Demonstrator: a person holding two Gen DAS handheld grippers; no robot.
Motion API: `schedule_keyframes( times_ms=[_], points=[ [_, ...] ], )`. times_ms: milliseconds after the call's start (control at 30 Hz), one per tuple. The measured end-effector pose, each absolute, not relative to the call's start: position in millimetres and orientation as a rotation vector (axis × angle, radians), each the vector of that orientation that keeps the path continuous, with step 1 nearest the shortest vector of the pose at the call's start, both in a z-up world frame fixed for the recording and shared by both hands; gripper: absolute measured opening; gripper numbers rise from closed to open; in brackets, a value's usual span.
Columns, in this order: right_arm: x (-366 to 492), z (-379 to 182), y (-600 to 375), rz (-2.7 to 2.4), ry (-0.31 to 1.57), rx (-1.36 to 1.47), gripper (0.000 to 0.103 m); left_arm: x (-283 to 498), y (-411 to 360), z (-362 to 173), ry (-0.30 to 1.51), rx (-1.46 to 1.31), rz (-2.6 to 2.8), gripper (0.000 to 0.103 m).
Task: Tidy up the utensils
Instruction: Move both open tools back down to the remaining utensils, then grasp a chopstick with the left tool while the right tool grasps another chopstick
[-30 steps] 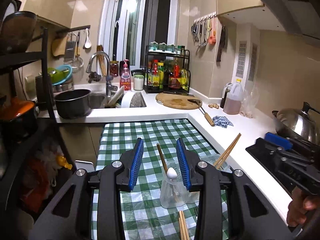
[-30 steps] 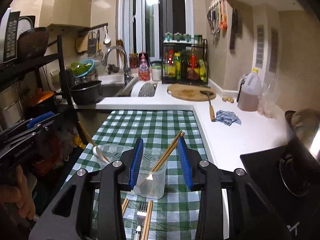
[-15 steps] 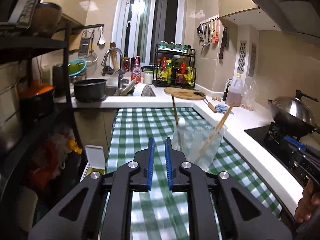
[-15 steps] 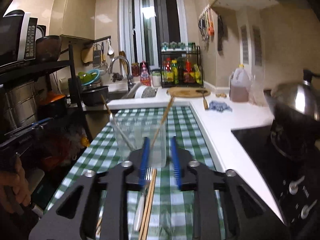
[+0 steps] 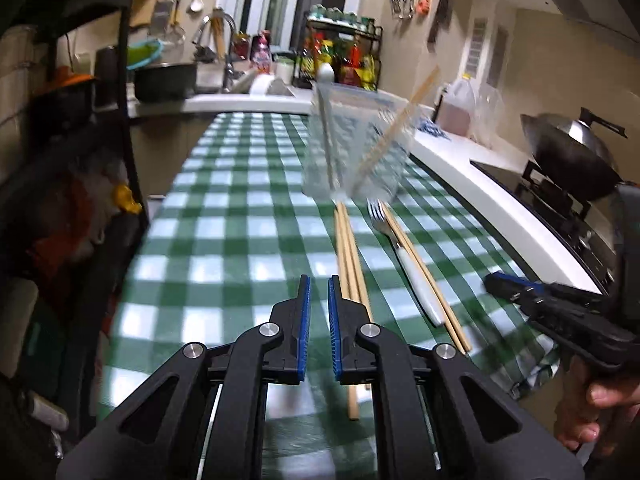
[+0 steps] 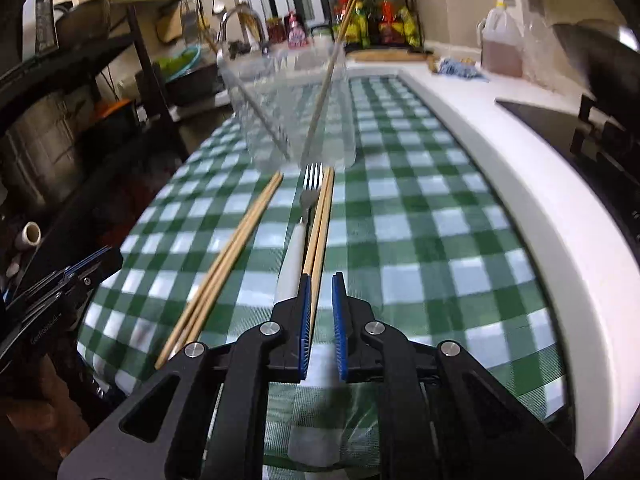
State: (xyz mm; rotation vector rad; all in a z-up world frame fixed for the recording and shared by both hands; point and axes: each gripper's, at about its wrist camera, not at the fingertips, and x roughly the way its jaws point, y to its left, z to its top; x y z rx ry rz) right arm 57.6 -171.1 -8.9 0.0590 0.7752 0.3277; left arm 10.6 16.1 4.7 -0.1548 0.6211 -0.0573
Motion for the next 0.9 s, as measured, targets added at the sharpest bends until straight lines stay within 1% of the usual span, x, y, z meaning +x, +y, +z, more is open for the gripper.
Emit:
schedule_keyframes(
  times_ms=[133,333,367,667,800,867,900],
  points=[
    [57.3,-26.4,-163.9,0.334,0.831,0.047,0.013,10.5,9.1,-10.3,0.654,-0.137,-0.071,0.009],
    [59.6,-36.3,-159.9,0.343,0.871,0.027,0.013,12.2,7.9,-24.3,0.716,-0.167,-0.109,0.009],
    [59.8,-39.7,-158.3,0.337,0.882,0.017,0.014,11.8,7.7,-26.6,0.723,-0.171,-0.111,0.009],
    [57.7,-42.8,-151.8,0.324,0.892,-0.048,0.015,14.0,-4.1,-40.5,0.777,-0.142,-0.129,0.009],
    [57.6,-42.7,-152.8,0.311,0.895,-0.060,0.011,14.9,-9.9,-45.3,0.790,-0.093,-0.103,0.009],
    [58.6,-42.3,-154.0,0.303,0.897,-0.060,0.007,14.6,-11.9,-45.8,0.784,-0.069,-0.093,0.009],
    [59.0,-42.1,-156.0,0.294,0.899,-0.053,0.007,14.9,-13.8,-45.5,0.782,-0.054,-0.089,0.009]
  ],
)
